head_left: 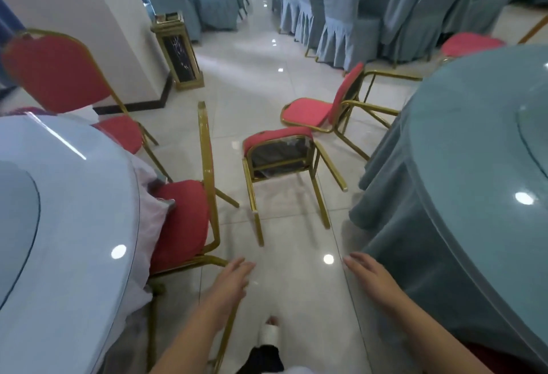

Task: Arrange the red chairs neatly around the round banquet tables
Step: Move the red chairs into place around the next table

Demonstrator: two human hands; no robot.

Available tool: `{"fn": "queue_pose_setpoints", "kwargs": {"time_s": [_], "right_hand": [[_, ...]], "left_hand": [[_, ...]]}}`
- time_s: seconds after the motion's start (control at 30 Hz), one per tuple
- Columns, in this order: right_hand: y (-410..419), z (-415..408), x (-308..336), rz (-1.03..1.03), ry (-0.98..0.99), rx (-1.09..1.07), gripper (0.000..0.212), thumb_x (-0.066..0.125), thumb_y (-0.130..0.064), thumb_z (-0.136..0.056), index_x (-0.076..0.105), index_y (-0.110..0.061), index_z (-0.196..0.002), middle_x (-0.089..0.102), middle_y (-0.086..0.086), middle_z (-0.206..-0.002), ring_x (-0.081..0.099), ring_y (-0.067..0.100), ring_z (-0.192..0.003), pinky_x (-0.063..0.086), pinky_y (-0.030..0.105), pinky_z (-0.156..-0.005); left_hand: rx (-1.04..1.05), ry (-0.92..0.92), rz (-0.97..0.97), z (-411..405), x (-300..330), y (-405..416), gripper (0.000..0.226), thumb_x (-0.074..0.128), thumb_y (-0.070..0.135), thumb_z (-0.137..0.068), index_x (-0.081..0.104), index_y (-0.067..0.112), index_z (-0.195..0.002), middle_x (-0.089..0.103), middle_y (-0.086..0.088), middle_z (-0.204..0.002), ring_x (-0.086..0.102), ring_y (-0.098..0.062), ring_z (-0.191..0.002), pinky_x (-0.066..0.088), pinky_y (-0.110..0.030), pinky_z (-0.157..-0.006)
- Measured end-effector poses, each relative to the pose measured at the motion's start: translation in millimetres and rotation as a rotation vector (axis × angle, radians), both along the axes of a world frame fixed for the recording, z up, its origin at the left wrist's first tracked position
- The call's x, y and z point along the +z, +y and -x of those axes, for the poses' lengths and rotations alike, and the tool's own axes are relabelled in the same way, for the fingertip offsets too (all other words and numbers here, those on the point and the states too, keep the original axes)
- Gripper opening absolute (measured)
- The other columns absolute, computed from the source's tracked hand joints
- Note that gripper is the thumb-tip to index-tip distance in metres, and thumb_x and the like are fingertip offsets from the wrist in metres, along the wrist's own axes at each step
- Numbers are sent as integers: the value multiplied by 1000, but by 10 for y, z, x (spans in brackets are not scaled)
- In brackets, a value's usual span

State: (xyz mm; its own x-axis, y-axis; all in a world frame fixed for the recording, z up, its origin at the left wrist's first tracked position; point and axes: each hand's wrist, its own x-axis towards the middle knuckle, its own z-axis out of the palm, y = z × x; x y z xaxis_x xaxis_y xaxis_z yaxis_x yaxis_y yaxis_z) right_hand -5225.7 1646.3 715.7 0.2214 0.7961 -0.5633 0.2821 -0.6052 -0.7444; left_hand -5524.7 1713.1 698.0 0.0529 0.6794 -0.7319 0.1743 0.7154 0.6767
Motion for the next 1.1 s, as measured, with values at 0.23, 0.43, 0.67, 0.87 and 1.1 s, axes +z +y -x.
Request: {"fn": "queue_pose_setpoints", "kwargs": {"time_s": [0.23, 0.43, 0.67, 0.87, 1.1], "right_hand": [[981, 108, 158, -7, -34, -66, 57, 51, -51, -96, 42, -23, -145, 47, -1, -143, 44, 16, -128, 36, 33, -101], [1971, -334, 24, 28, -33, -86, 55, 51, -52, -95, 44, -25, -143, 51, -1, -136, 48, 14, -119, 41, 35, -100], [3511, -998, -133, 39, 31, -97, 54, 53, -49, -96, 46, -20, -141, 51, 1, -138, 48, 24, -130, 40, 41, -105], [4678, -1520, -466, 98, -33, 24, 54, 54, -51, -95, 46, -21, -140, 55, 6, -137, 55, 22, -119, 47, 35, -94], [5831, -1731, -924, 303, -111, 101, 62, 55, -58, -91, 42, -24, -141, 49, 7, -143, 51, 29, -126, 48, 47, -103]], "left_hand": [[-80, -12, 3, -205, 26, 1346, 27, 61, 44, -93, 58, 32, -117, 59, -3, -123, 56, -23, -110, 44, -46, -104], [-175, -114, 13, -503, -76, 2498, 58, 61, 39, -95, 37, 28, -146, 47, -1, -140, 43, -25, -133, 36, -41, -113], [-65, 36, 88, -914, -289, 3710, 65, 64, 38, -93, 37, 21, -149, 41, -9, -150, 36, -29, -140, 33, -44, -115], [55, 153, 61, -1056, -574, 4663, 56, 62, 35, -95, 42, 19, -145, 44, -9, -146, 41, -27, -133, 37, -41, -109], [66, 236, 193, -1043, -900, 5448, 47, 58, 40, -96, 53, 16, -136, 47, -10, -141, 42, -30, -132, 34, -46, -111]]}}
